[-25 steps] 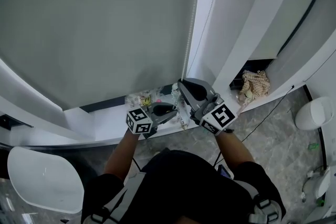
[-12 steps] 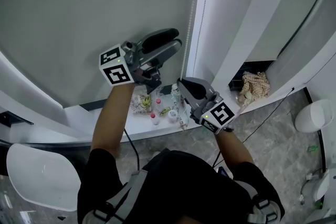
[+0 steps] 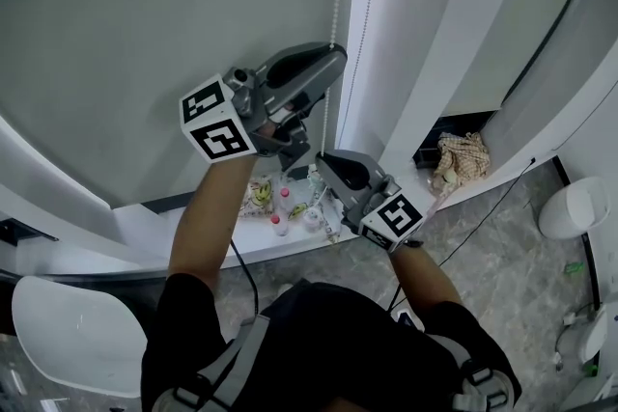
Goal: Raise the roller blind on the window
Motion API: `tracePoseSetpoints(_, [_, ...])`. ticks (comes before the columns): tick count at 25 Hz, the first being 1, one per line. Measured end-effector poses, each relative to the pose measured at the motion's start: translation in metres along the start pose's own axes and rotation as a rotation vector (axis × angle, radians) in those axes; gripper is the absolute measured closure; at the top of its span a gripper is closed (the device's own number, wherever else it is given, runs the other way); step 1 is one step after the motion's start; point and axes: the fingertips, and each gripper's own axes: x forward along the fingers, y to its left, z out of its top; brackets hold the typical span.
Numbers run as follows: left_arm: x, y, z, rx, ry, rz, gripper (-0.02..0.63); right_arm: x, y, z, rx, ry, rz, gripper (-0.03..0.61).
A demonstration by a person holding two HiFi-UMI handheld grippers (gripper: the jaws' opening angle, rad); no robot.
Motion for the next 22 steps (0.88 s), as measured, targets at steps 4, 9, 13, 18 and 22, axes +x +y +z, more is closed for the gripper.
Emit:
tracePoseSetpoints(4, [-0.003,0.004,-0.003,0.063,0.037,0.042,0.6,-0.001,-0.005,-0.008,-0.016,0.033,-0.008,0.572])
tracePoseSetpoints(9, [-0.027,0.034,-0.045,-0.031,0.077,0.096,0.6,-0.006,-0.012,-0.064,0.007,0.198,-0.006,0.572])
tracePoseSetpoints(13, [-0.071,0.029,-0.104,-0.046,0.116,0.175,0.598,-0.029,0.015,-0.131,0.036,0.359,0.029,0.572])
tracePoseSetpoints(18, [-0.111,0.022,-0.17,-0.048,0.184,0.269,0.598,-0.055,0.034,-0.203,0.069,0.548,0.049,0.572])
tracePoseSetpoints(22, [-0.124,0.018,-0.179,-0.078,0.146,0.322,0.6,-0.065,0.035,-0.199,0.169,0.496,0.049,0.556])
